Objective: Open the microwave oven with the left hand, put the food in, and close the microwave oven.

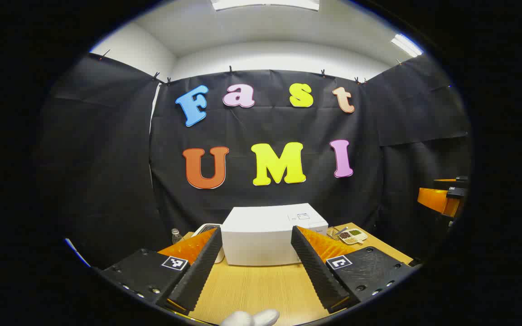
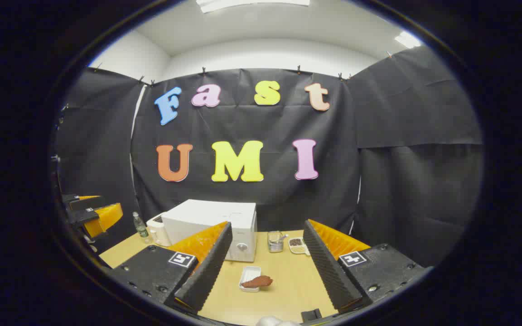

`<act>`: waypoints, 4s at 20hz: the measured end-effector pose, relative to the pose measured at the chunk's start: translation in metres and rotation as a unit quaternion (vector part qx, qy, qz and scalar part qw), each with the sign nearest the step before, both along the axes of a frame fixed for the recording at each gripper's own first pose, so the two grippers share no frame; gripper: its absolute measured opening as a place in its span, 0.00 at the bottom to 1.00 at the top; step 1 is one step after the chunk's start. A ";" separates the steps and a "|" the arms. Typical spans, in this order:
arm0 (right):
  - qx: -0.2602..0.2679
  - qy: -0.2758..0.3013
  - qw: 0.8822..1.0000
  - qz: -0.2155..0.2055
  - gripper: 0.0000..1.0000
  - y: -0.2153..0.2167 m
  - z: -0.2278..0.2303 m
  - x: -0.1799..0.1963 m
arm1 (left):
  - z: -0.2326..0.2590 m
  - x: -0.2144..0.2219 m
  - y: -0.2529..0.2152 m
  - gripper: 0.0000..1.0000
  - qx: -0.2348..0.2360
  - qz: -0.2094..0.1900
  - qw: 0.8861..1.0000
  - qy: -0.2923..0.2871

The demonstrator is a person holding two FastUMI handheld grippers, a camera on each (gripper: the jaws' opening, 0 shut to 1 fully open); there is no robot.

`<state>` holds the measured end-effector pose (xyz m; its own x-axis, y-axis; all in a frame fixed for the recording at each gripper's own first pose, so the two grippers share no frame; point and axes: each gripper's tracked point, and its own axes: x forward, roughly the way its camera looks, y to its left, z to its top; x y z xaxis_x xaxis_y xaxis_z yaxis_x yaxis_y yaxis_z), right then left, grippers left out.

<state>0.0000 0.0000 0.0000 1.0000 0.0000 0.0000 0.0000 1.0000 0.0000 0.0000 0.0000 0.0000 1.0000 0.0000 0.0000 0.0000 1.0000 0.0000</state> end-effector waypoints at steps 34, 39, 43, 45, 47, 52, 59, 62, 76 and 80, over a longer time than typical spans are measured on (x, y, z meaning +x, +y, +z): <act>-0.045 0.088 0.993 -0.059 1.00 -0.163 -0.009 0.050 | -0.216 0.276 -0.165 0.95 -0.007 -0.034 0.997 0.067; -0.032 0.097 0.994 -0.048 0.92 -0.167 -0.016 0.063 | -0.233 0.296 -0.164 0.89 -0.023 -0.030 0.996 0.080; -0.033 0.101 0.994 -0.040 1.00 -0.165 -0.018 0.070 | -0.243 0.298 -0.161 0.49 -0.021 -0.027 0.995 0.096; -0.031 0.100 0.994 -0.037 1.00 -0.164 -0.017 0.072 | -0.243 0.302 -0.164 0.30 -0.027 -0.032 0.995 0.096; -0.023 0.100 0.994 -0.035 1.00 -0.163 -0.019 0.075 | -0.242 0.300 -0.162 0.23 -0.024 -0.031 0.995 0.096; -0.009 0.109 0.994 -0.028 0.92 -0.156 -0.026 0.075 | -0.243 0.296 -0.163 0.15 -0.021 -0.045 0.994 0.096; -0.017 0.108 0.994 -0.023 0.92 -0.143 -0.021 0.068 | -0.243 0.291 -0.162 0.15 -0.016 -0.055 0.993 0.107; -0.015 0.102 0.995 -0.016 1.00 -0.132 -0.018 0.067 | -0.241 0.284 -0.161 0.16 -0.016 -0.061 0.992 0.112; -0.007 0.109 0.994 0.019 0.92 -0.055 -0.039 0.036 | -0.247 0.140 -0.090 0.15 0.003 -0.070 0.991 0.117; -0.006 0.108 0.993 0.035 0.92 -0.027 -0.043 0.017 | -0.249 0.114 -0.060 0.19 0.006 -0.053 0.990 0.132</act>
<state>0.0168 -0.0273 -0.0433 0.9741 0.0674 -0.2157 -0.0701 0.9975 -0.0050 0.1142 -0.0605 -0.2494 0.9598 -0.1029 -0.2613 0.1060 0.9944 -0.0022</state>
